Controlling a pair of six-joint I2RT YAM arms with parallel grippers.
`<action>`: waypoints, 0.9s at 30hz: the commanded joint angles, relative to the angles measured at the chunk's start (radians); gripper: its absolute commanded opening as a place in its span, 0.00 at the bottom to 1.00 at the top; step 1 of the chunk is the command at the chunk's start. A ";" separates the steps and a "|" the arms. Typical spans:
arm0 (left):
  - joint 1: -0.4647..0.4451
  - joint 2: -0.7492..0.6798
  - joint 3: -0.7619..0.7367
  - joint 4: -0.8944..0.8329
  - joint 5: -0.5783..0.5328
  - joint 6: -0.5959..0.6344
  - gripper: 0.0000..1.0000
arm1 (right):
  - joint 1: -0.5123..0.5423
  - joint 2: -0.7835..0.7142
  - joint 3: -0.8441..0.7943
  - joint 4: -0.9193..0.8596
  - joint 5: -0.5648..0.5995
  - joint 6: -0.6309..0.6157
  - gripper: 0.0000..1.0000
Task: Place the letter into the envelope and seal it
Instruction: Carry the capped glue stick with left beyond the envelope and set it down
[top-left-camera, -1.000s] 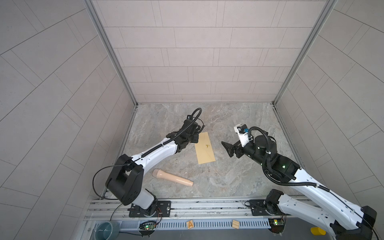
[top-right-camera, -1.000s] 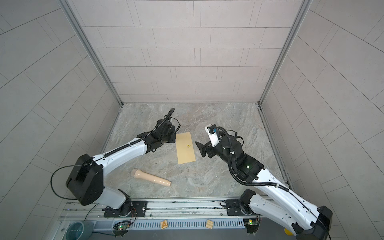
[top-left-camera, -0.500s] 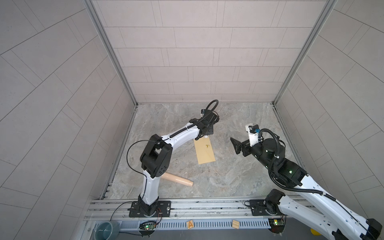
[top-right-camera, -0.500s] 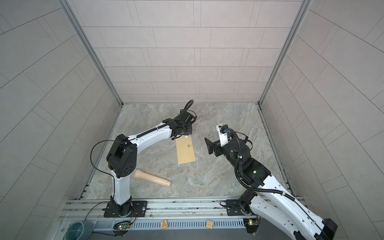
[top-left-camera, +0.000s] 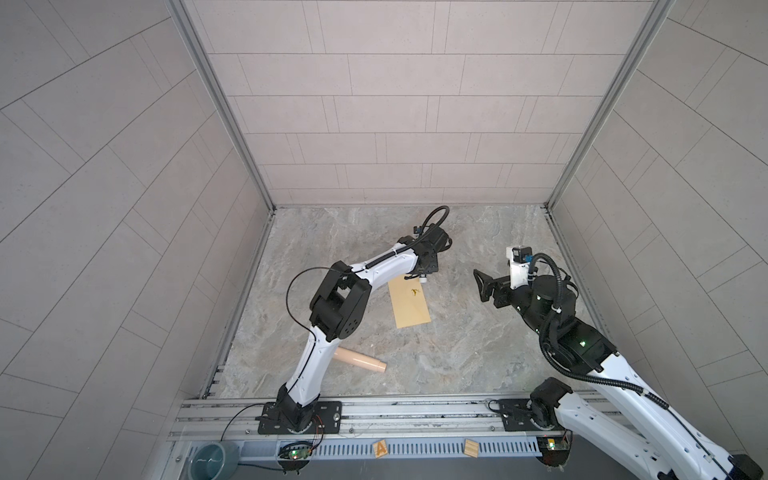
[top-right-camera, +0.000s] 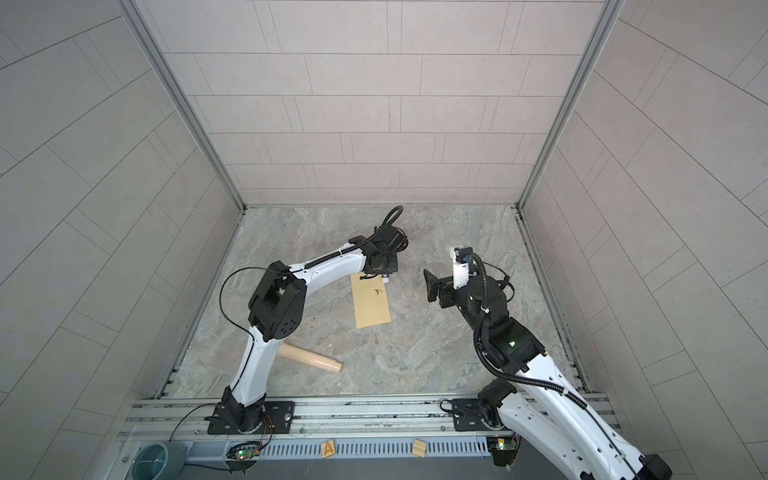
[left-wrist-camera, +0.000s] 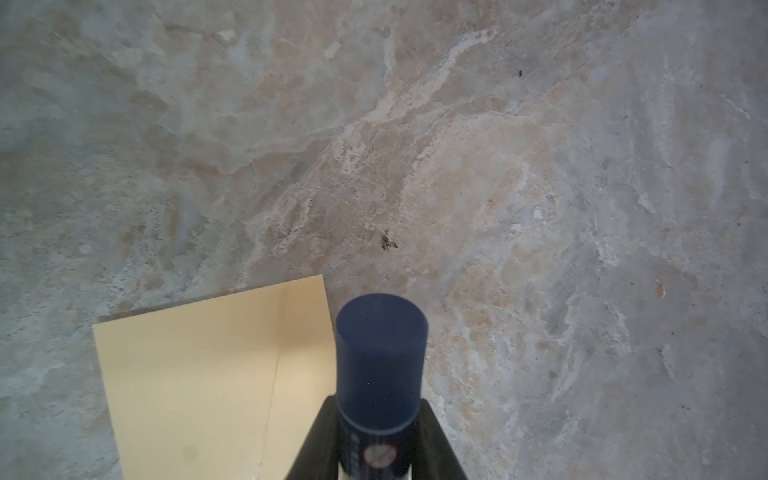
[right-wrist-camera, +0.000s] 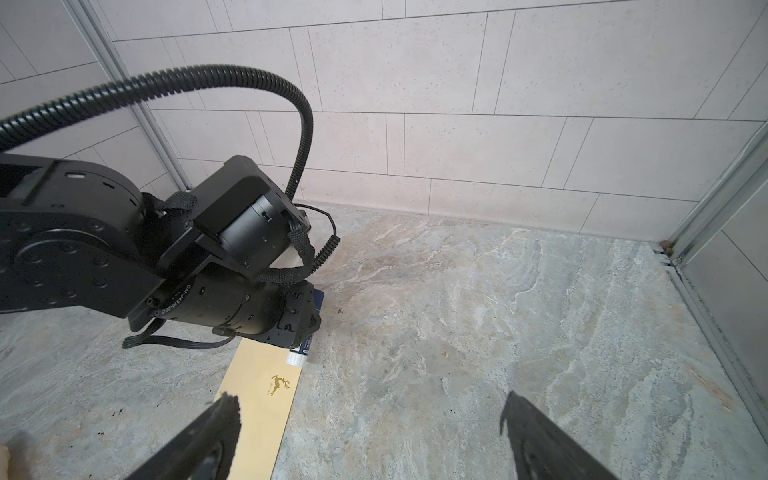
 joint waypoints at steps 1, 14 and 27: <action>-0.015 0.034 0.056 -0.037 0.011 -0.031 0.00 | -0.014 -0.012 -0.014 -0.001 -0.024 0.022 1.00; -0.021 0.146 0.144 -0.057 0.031 -0.034 0.06 | -0.045 -0.016 -0.034 -0.001 -0.049 0.030 0.99; -0.022 0.197 0.161 -0.055 0.031 -0.046 0.21 | -0.071 -0.023 -0.052 0.001 -0.069 0.037 1.00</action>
